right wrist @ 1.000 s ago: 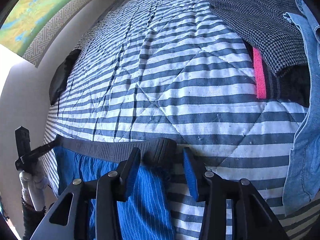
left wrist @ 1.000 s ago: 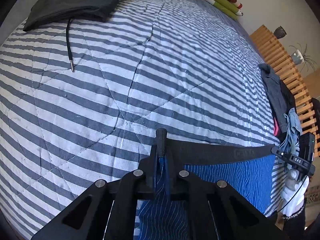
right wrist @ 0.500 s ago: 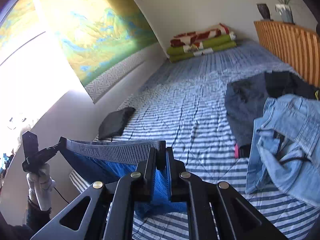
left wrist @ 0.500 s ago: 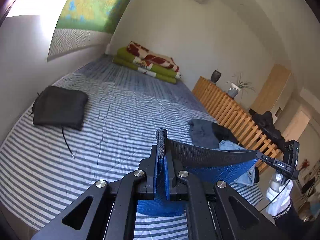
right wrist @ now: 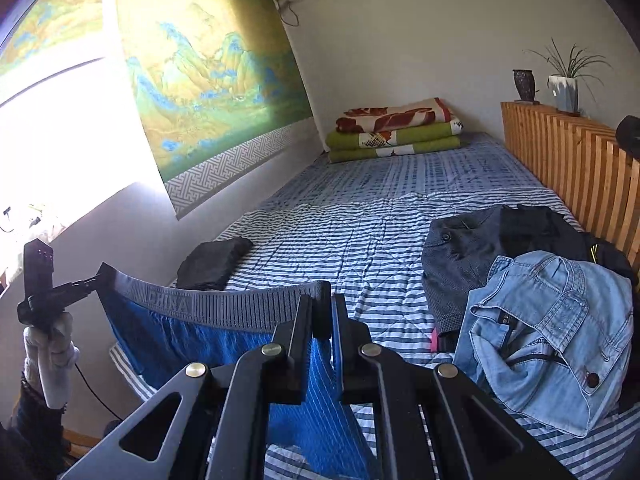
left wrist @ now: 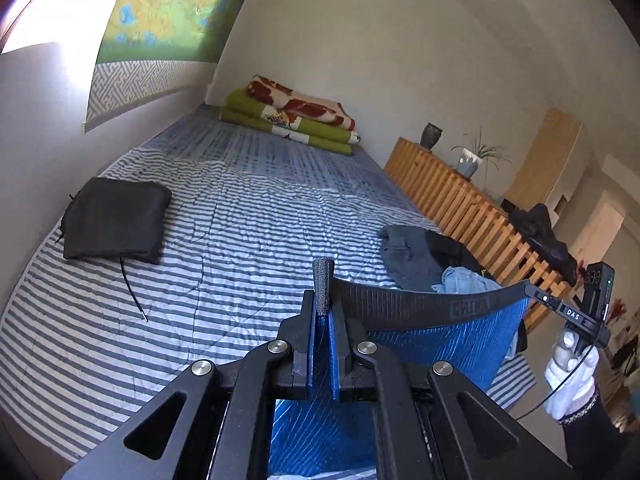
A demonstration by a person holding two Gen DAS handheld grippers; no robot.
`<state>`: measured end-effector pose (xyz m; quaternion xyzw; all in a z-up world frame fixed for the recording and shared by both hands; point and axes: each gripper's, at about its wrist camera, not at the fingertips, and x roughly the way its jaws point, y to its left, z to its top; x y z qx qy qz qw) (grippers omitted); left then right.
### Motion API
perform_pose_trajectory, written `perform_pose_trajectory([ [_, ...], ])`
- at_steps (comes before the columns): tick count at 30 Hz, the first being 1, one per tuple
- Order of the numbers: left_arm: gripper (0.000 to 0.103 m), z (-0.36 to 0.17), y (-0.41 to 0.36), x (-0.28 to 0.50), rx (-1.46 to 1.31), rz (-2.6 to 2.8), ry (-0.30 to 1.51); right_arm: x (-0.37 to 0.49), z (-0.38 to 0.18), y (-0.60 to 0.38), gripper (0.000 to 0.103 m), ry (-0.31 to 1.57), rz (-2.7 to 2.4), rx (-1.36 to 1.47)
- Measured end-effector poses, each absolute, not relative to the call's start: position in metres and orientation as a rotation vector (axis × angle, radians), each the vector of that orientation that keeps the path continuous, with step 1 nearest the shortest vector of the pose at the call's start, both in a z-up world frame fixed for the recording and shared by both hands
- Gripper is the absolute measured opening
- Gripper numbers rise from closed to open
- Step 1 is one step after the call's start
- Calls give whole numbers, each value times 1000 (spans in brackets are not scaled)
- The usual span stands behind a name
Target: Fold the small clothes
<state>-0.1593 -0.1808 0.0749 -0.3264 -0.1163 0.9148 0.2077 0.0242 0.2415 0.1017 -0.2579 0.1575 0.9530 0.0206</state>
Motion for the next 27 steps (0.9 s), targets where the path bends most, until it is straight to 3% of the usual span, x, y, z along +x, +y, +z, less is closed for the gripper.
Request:
perform_pose_trajectory([
  [7,5,57,-180,-209,-910,2560,-415,-14,95,259,5,428,2864,-745],
  [9,5,46,-185,-201,-905,2537,-410,-7,91,265,5,496,2876,-757],
  [13,5,-17,-184,-178,-1088,2515,-282,6,46,262,5,517,2866,-946],
  [20,5,-110,-225,-166,-1317,2480,-489,-45,-33,252,6,594,2788,-1292],
  [21,5,-115,-229,-167,-1321,2480,-502,-64,-36,250,8,592,2788,-1325],
  [22,5,-119,-233,-169,-1323,2481,-514,-84,-40,247,19,587,2794,-1373],
  [23,5,-123,-238,-167,-1325,2483,-519,-104,-44,244,40,587,2802,-1416],
  [24,5,-125,-240,-168,-1328,2486,-522,-126,-49,240,47,590,2802,-1436],
  [27,5,-133,-247,-172,-1353,2480,-535,-187,-76,235,51,602,2748,-1540],
])
